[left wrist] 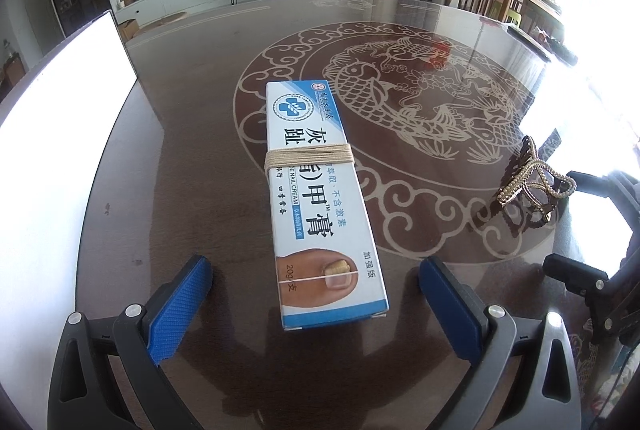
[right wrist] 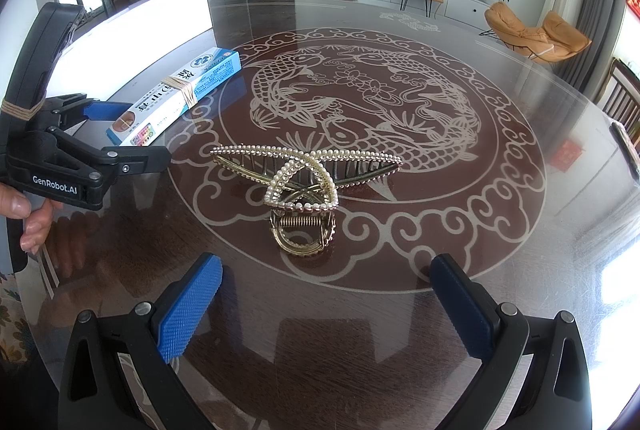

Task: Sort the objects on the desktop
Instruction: 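Hold the cream box in the left gripper and the pearl clip in the right gripper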

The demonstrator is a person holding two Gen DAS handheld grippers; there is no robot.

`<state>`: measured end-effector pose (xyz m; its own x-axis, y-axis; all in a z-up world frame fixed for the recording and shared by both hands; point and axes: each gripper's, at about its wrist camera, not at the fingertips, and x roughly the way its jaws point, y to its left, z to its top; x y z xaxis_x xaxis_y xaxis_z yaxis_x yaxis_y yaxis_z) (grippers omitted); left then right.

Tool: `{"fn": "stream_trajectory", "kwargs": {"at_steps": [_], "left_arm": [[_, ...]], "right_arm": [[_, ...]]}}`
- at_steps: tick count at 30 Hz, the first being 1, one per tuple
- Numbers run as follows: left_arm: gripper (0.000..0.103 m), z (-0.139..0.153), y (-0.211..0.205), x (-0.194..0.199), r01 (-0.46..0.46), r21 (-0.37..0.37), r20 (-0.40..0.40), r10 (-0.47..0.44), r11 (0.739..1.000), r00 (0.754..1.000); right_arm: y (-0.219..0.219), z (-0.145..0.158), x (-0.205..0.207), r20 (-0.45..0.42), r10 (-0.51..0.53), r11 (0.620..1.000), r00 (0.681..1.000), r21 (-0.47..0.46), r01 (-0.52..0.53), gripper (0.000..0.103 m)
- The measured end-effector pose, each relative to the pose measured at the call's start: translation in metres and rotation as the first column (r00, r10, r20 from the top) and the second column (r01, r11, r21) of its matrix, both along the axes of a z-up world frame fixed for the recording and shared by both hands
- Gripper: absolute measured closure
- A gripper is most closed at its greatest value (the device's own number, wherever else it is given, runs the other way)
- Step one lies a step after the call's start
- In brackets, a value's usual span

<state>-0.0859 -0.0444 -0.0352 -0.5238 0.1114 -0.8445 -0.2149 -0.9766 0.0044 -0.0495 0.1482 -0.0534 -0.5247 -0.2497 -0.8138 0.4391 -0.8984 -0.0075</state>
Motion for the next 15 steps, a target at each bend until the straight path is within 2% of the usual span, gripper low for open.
{"fn": "stream_trajectory", "kwargs": {"at_steps": [6, 10, 12, 13, 14, 15], "left_arm": [[0.0, 0.0, -0.002, 0.006, 0.034, -0.001, -0.007, -0.034, 0.999, 0.999], [0.002, 0.0, 0.006, -0.016, -0.015, -0.011, -0.005, 0.015, 1.0, 1.0], [0.025, 0.005, 0.009, -0.024, -0.032, -0.004, -0.03, 0.032, 0.999, 0.999], [0.05, 0.008, 0.01, -0.026, -0.03, -0.005, -0.037, 0.03, 1.0, 0.999], [0.062, 0.01, 0.013, -0.028, -0.026, -0.013, -0.034, 0.025, 1.0, 0.999], [0.062, 0.011, 0.016, -0.028, -0.019, -0.021, -0.029, 0.019, 1.0, 0.999]], "right_arm": [[0.0, 0.0, 0.0, 0.0, 0.0, 1.0, 1.0, 0.0, 0.0, 0.0], [0.0, 0.0, 0.0, 0.002, 0.001, 1.0, 1.0, -0.002, -0.001, 0.0], [0.001, 0.002, 0.0, 0.016, 0.011, 1.0, 1.0, -0.015, -0.01, 0.0], [0.003, 0.004, -0.001, 0.033, 0.018, 0.999, 0.999, -0.046, -0.016, 0.0], [0.005, 0.007, -0.001, 0.048, 0.026, 0.995, 0.999, -0.093, -0.021, 0.0], [0.007, 0.01, -0.002, 0.052, 0.026, 0.991, 0.998, -0.131, -0.019, 0.0]]}}
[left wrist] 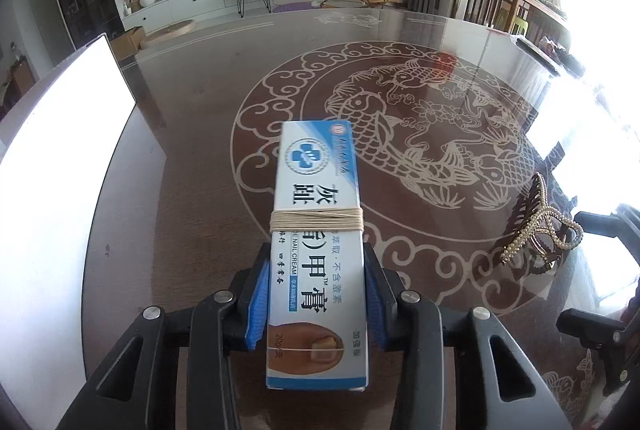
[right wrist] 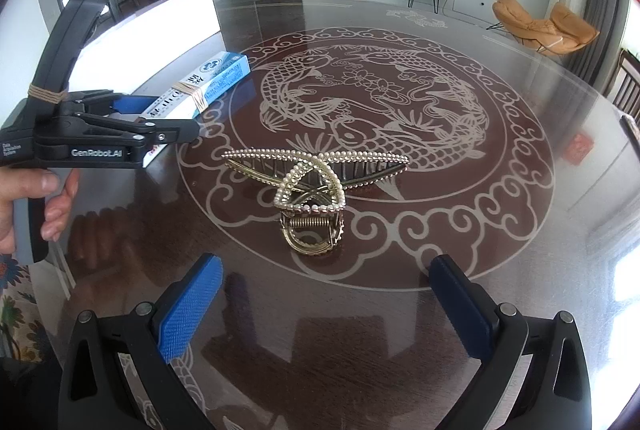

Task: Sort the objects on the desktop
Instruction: 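Hold the cream box in the left gripper and the pearl clip in the right gripper, then carry the cream box and pearl clip over the white box and release both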

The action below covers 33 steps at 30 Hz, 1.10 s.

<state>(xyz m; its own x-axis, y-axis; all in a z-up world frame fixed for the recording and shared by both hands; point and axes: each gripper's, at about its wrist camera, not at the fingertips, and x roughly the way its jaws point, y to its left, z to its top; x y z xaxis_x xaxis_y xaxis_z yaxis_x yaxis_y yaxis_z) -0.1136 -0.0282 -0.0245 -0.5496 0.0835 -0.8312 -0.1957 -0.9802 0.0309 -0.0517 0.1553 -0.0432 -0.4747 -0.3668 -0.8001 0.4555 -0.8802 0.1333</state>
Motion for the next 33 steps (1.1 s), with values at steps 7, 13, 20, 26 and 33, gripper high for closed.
{"fn": "stream_trajectory", "kwargs": {"at_steps": [7, 13, 20, 26, 33], "left_arm": [[0.063, 0.0, -0.008, 0.03, 0.001, 0.036, -0.016, -0.001, 0.999, 1.0], [0.063, 0.017, -0.026, 0.053, -0.024, 0.117, -0.051, 0.03, 0.993, 0.998], [0.063, 0.079, -0.056, 0.082, -0.041, 0.274, -0.132, 0.08, 0.961, 0.988], [0.063, 0.143, -0.136, 0.114, -0.108, 0.334, -0.21, 0.186, 0.936, 0.96], [0.063, 0.133, -0.279, 0.129, -0.393, 0.237, -0.126, 0.429, 0.889, 0.894]], "right_arm": [[-0.016, 0.003, -0.022, 0.021, 0.006, 1.0, 1.0, -0.026, -0.006, 0.041], [-0.03, 0.012, -0.022, -0.025, -0.004, 1.0, 1.0, -0.008, 0.004, 0.071], [-0.047, 0.069, -0.007, -0.106, 0.027, 0.999, 0.994, -0.043, -0.032, 0.071], [-0.119, 0.139, -0.002, -0.21, 0.143, 0.975, 0.967, -0.136, -0.174, 0.071], [-0.271, 0.17, 0.019, -0.259, 0.354, 0.887, 0.899, -0.213, -0.411, 0.071]]}}
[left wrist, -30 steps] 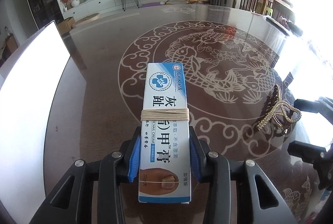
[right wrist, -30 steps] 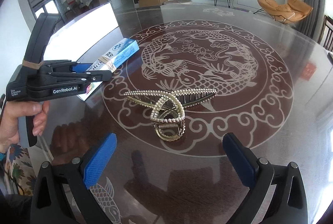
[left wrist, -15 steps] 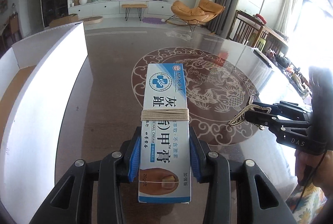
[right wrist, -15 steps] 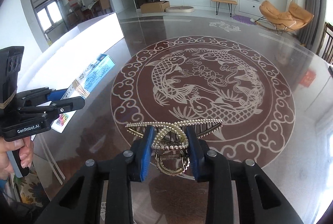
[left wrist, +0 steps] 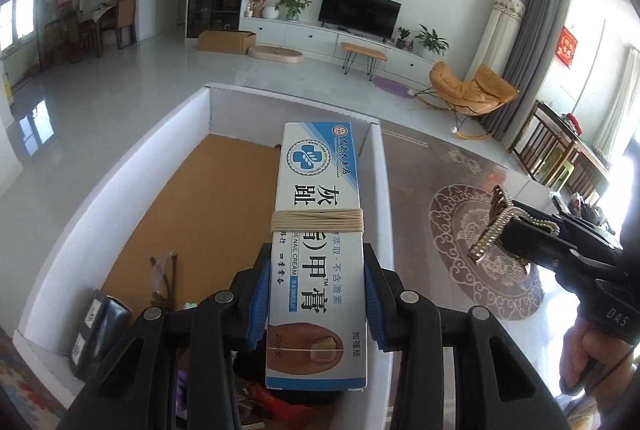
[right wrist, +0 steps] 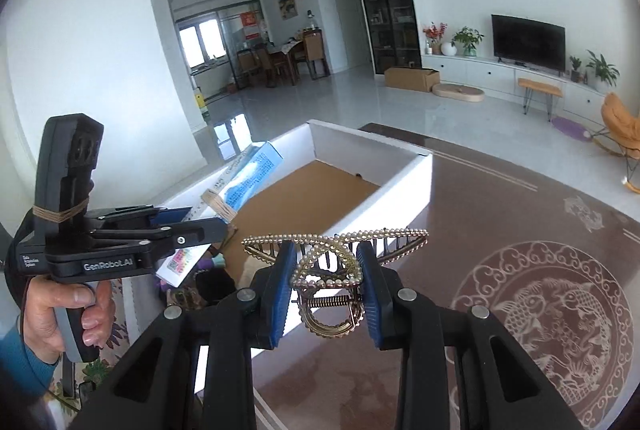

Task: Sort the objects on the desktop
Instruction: 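Carry the cream box and pearl clip over the white box and release both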

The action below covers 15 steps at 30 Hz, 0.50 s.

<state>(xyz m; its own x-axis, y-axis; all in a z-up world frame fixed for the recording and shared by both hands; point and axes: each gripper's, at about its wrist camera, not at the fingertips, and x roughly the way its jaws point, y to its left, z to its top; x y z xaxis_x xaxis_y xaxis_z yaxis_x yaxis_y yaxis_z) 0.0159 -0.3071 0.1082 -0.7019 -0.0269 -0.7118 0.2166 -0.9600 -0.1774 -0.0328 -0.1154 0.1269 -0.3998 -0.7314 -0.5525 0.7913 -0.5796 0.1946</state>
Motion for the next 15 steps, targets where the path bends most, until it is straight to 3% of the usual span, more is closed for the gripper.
{"fn": "stream_trajectory", "kwargs": {"at_steps": [4, 9, 11, 12, 13, 14, 15], "left_arm": [[0.063, -0.04, -0.056, 0.0, -0.123, -0.015, 0.138, 0.124, 0.992, 0.983], [0.062, -0.077, -0.072, 0.0, -0.169, -0.006, 0.252, 0.165, 0.986, 0.954], [0.062, -0.079, -0.069, 0.002, -0.169, 0.004, 0.255, 0.163, 0.986, 0.953], [0.06, -0.076, -0.067, 0.004, -0.164, -0.004, 0.235, 0.16, 0.986, 0.959], [0.047, -0.071, -0.062, 0.006, -0.163, -0.018, 0.217, 0.163, 0.986, 0.962], [0.027, -0.065, -0.06, 0.008, -0.168, -0.04, 0.197, 0.173, 0.985, 0.965], [0.018, -0.06, -0.055, 0.011, -0.178, -0.07, 0.168, 0.187, 0.982, 0.968]], "right_arm": [[-0.083, -0.016, 0.019, 0.006, 0.128, 0.991, 0.992, 0.048, -0.129, 0.071], [-0.15, -0.061, 0.013, 0.043, 0.169, 0.96, 0.985, 0.219, -0.174, 0.071], [-0.163, -0.076, 0.004, 0.117, 0.161, 0.945, 0.98, 0.269, -0.188, 0.065], [-0.165, -0.079, 0.0, 0.138, 0.154, 0.942, 0.978, 0.279, -0.187, 0.052], [-0.162, -0.078, -0.002, 0.147, 0.15, 0.943, 0.978, 0.275, -0.186, 0.038], [-0.158, -0.075, -0.003, 0.142, 0.149, 0.947, 0.979, 0.265, -0.182, 0.034], [-0.151, -0.071, -0.001, 0.13, 0.145, 0.951, 0.981, 0.255, -0.175, 0.029]]}}
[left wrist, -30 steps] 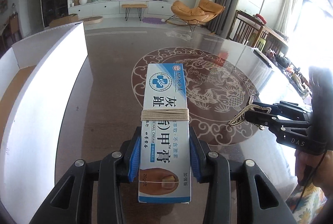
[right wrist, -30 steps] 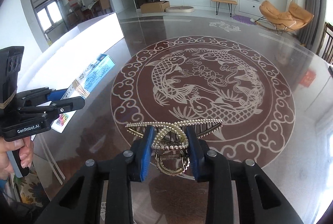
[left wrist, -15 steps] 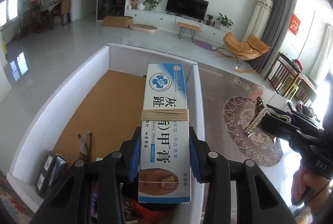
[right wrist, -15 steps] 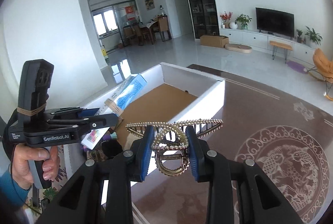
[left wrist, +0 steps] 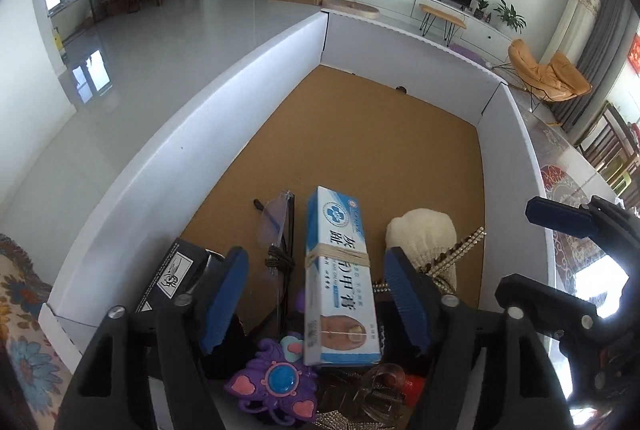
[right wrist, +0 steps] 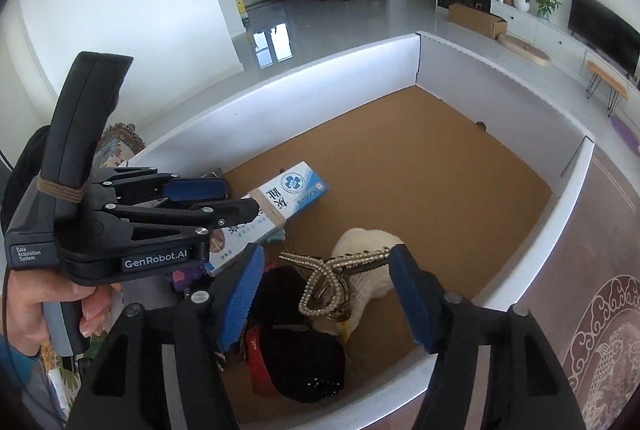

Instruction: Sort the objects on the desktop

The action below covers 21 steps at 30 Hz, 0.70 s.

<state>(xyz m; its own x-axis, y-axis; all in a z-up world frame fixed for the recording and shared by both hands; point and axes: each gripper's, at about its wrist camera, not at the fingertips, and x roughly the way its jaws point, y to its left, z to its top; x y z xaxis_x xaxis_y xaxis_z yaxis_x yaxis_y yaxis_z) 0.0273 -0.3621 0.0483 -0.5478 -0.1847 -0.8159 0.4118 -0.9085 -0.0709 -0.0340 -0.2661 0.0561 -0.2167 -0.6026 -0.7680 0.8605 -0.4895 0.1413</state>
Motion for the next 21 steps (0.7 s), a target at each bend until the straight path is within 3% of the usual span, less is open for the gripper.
{"fn": "stream_trajectory", "kwargs": {"at_steps": [1, 2, 4, 6, 11, 15, 21], "left_arm": [[0.006, 0.007, 0.003, 0.005, -0.013, -0.042, -0.03, 0.012, 0.999, 0.999], [0.0, 0.014, 0.006, 0.01, -0.034, -0.087, -0.054, 0.029, 0.996, 0.998], [0.0, 0.023, 0.014, 0.014, -0.088, -0.165, -0.078, 0.076, 0.982, 0.994], [0.0, 0.028, 0.022, 0.019, -0.126, -0.212, -0.09, 0.109, 0.969, 0.99], [0.0, 0.027, 0.032, 0.029, -0.197, -0.144, -0.072, 0.188, 0.97, 0.979], [0.0, 0.024, 0.041, 0.027, -0.195, -0.172, -0.009, 0.196, 0.966, 0.981], [0.0, 0.031, 0.044, 0.044, -0.26, -0.171, -0.058, 0.254, 0.95, 0.965]], "right_arm": [[0.005, 0.004, 0.0, -0.009, -0.008, 1.0, 1.0, -0.008, 0.008, 0.023], [0.011, 0.01, -0.001, -0.018, -0.019, 1.0, 1.0, -0.012, 0.019, 0.019], [0.022, 0.019, -0.003, -0.03, -0.039, 0.999, 0.999, -0.012, 0.039, 0.008], [0.027, 0.025, -0.004, -0.04, -0.056, 0.998, 0.998, 0.006, 0.056, 0.007], [0.039, 0.028, -0.014, -0.035, -0.09, 0.995, 0.995, 0.048, 0.091, 0.006], [0.046, 0.031, -0.012, -0.036, -0.1, 0.994, 0.994, 0.044, 0.102, 0.006], [0.041, 0.028, -0.011, -0.052, -0.093, 0.993, 0.994, 0.072, 0.097, 0.006]]}}
